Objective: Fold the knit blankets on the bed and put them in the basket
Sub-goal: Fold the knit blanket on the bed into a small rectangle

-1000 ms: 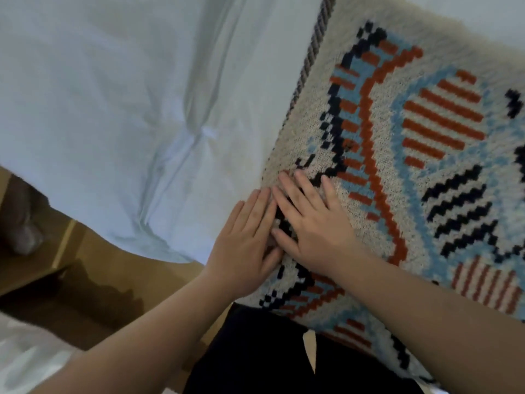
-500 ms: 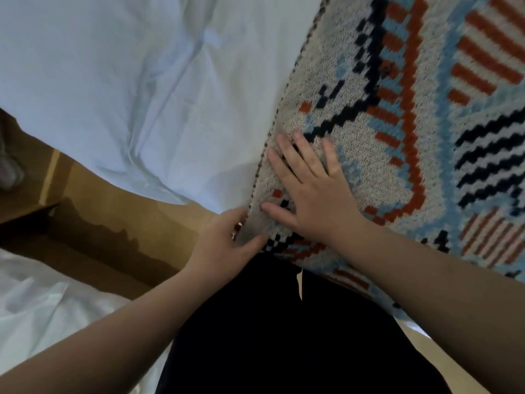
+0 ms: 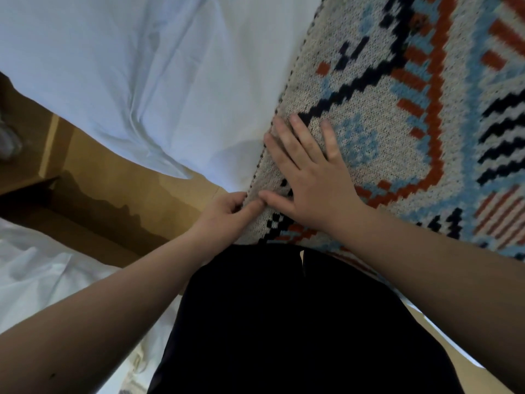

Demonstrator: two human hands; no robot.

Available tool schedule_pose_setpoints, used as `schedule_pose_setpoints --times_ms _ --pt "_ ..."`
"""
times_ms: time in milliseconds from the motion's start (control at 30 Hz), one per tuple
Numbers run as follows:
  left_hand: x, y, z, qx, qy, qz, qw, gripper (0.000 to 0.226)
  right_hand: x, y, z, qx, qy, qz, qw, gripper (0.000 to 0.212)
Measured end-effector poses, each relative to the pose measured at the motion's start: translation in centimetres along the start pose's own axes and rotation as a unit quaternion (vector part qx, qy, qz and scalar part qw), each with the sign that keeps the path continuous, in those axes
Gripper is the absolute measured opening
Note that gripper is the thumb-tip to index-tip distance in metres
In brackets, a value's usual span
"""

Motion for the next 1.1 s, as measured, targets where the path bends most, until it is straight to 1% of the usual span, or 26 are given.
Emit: schedule_pose_setpoints --times_ms 33,100,167,233,300,367,433,500,533,567,600,633,667,700,733,767,833,867,900,933,1000,1033,1100 --pt "0.4 -0.4 0.4 0.016 -0.015 -0.016 1.0 0.056 0.1 0.1 0.1 0.001 0.0 0.002 1.0 0.084" --pt "1.5 -1.0 1.1 0.043 -0.012 -0.038 0.998 0.036 0.2 0.2 0.3 0.009 -0.002 0.007 1.0 0.082" --pt "1.8 -1.6 1.1 0.048 -0.014 -0.039 0.998 0.025 0.1 0.2 0.6 0.023 -0.004 0.011 1.0 0.082" --pt "2.0 -2.0 -0.3 0.038 -0.031 -0.038 0.998 0.029 0.2 0.3 0.6 0.031 -0.001 0.014 0.999 0.082" --pt "2.8 -2.2 -2.7 0.029 -0.036 -0.038 0.998 0.046 0.9 0.2 0.7 0.048 0.011 0.007 0.999 0.083" --pt "3.9 -2.6 -4.8 0.025 -0.018 -0.038 0.999 0.051 2.3 -0.2 1.2 0.073 0.025 -0.017 0.997 0.082" --pt "4.8 -2.8 -5.8 0.03 0.013 -0.05 0.998 0.042 3.2 -0.7 1.4 0.077 0.03 -0.031 0.996 0.082" --pt "4.8 -2.9 -5.7 0.035 0.052 -0.055 0.997 0.028 2.8 -0.7 0.9 0.053 0.038 -0.015 0.998 0.08" --pt "4.0 -2.6 -5.5 0.03 0.092 -0.036 0.995 0.026 2.1 -0.5 0.4 0.038 0.042 0.001 0.998 0.079" --pt "2.6 -2.2 -5.3 0.024 0.157 -0.006 0.987 0.024 1.1 -0.3 -0.2 0.024 0.043 0.023 0.999 0.079" --pt "0.9 -1.7 -5.0 0.013 0.251 0.028 0.967 0.024 -0.2 0.0 -0.9 0.008 0.04 0.049 0.998 0.078" --pt "-1.4 -1.2 -4.6 -0.009 0.356 0.072 0.932 0.025 -1.7 0.4 -1.6 -0.008 0.032 0.075 0.997 0.077" --pt "-4.6 -0.9 -3.9 -0.049 0.439 0.129 0.888 0.027 -3.3 0.8 -2.4 -0.023 0.019 0.098 0.995 0.076" --pt "-8.1 -0.7 -3.0 -0.09 0.472 0.184 0.857 0.031 -4.9 1.2 -3.1 -0.036 0.006 0.117 0.992 0.075" --pt "-11.6 -0.8 -1.9 -0.12 0.468 0.225 0.846 0.034 -6.4 1.8 -3.6 -0.046 -0.001 0.132 0.99 0.074" --pt "-14.7 -0.6 -0.9 -0.137 0.433 0.248 0.856 0.034 -7.9 2.3 -4.1 -0.052 0.0 0.146 0.988 0.073" --pt "-19.3 1.0 0.7 -0.131 0.325 0.255 0.901 0.034 -10.6 3.5 -5.1 -0.066 0.005 0.167 0.984 0.069" --pt "-20.9 2.2 1.5 -0.117 0.265 0.245 0.925 0.04 -11.7 4.0 -5.7 -0.075 0.003 0.172 0.982 0.067" --pt "-22.6 3.4 2.3 -0.107 0.216 0.238 0.941 0.047 -12.6 4.6 -6.2 -0.079 -0.002 0.174 0.982 0.066" --pt "-24.4 4.4 2.9 -0.105 0.188 0.237 0.947 0.049 -13.4 5.1 -6.5 -0.076 -0.006 0.174 0.982 0.065" --pt "-27.7 5.7 4.1 -0.11 0.165 0.248 0.948 0.043 -14.9 6.2 -7.0 -0.061 -0.012 0.174 0.983 0.066" --pt "-29.0 6.5 4.5 -0.109 0.149 0.25 0.95 0.045 -15.6 6.8 -7.1 -0.051 -0.013 0.175 0.983 0.067" --pt "-31.4 7.6 5.4 -0.083 0.112 0.252 0.958 0.045 -16.8 8.0 -7.3 -0.03 -0.007 0.173 0.985 0.069"
Point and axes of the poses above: each hand's wrist, its own y-axis towards the middle knuckle, its own z-axis out of the palm, x = y × z, the point moved 10 cm from there along y, towards the middle knuckle, and after that the axes turned 7 degrees about -x, right-handed, at the moved point
